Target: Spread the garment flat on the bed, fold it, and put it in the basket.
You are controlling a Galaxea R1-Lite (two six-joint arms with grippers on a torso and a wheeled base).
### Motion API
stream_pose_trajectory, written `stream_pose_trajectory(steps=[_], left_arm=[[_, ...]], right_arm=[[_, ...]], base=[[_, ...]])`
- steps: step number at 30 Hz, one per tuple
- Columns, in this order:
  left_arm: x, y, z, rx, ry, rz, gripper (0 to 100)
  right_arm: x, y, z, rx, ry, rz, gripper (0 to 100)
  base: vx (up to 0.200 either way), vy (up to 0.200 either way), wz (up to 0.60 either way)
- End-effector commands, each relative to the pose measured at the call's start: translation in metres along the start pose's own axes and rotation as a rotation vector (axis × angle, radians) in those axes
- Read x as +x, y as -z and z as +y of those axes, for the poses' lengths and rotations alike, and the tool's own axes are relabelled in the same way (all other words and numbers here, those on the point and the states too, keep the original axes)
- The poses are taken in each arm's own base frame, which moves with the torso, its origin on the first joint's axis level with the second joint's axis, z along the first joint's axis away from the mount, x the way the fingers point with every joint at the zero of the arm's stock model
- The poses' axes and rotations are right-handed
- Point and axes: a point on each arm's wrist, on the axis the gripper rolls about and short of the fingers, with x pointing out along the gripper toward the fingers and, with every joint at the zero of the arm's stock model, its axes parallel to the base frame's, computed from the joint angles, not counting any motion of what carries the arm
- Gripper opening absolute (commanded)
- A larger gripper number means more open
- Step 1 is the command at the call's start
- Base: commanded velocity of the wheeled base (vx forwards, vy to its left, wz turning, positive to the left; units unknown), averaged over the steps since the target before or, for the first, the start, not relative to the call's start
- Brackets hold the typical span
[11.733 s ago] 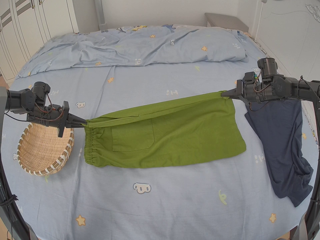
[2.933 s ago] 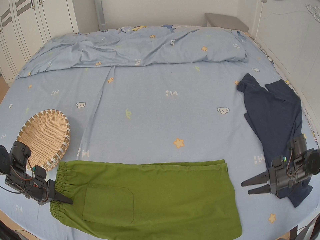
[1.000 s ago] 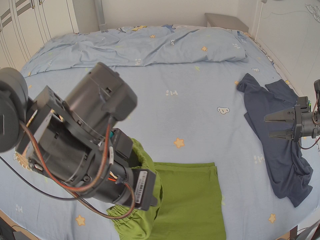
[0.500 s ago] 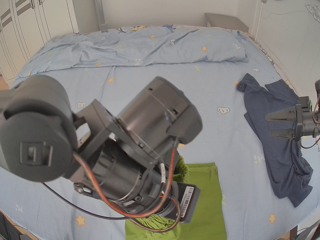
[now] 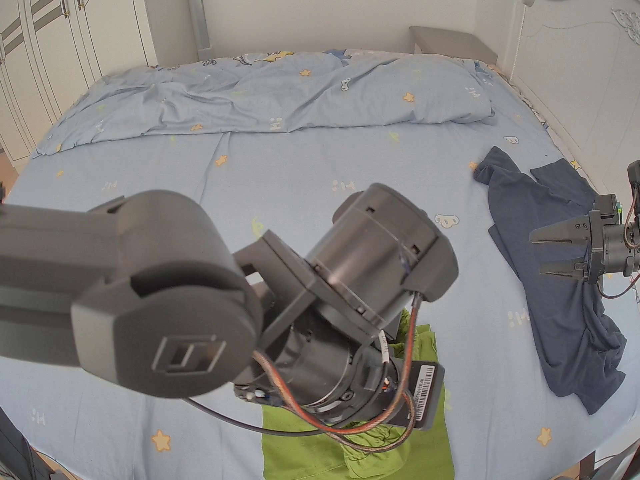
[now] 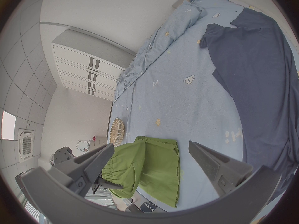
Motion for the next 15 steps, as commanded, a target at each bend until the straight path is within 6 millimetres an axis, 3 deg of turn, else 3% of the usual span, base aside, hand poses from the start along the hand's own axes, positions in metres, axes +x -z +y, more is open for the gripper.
stream_pose_trajectory(steps=[1, 9, 10, 15], left_arm=[[0.012, 0.001, -0.002, 0.000, -0.002, 0.016, 0], [0.020, 0.004, -0.009, 0.021, 0.020, 0.008, 0], [0.026, 0.005, -0.010, 0.024, 0.017, 0.014, 100], [0.033, -0.001, -0.013, 0.003, 0.050, -0.035, 100]], right_arm=[[0.001, 0.000, -0.001, 0.004, 0.000, 0.002, 100], [0.001, 0.000, 0.000, 0.002, -0.001, 0.005, 100], [0.001, 0.000, 0.000, 0.000, -0.001, 0.002, 100], [0.001, 0.000, 0.000, -0.001, -0.002, 0.003, 100]], base=[[0.000, 0.000, 0.00], [0.000, 0.000, 0.00], [0.000, 0.000, 0.00], [0.000, 0.000, 0.00]])
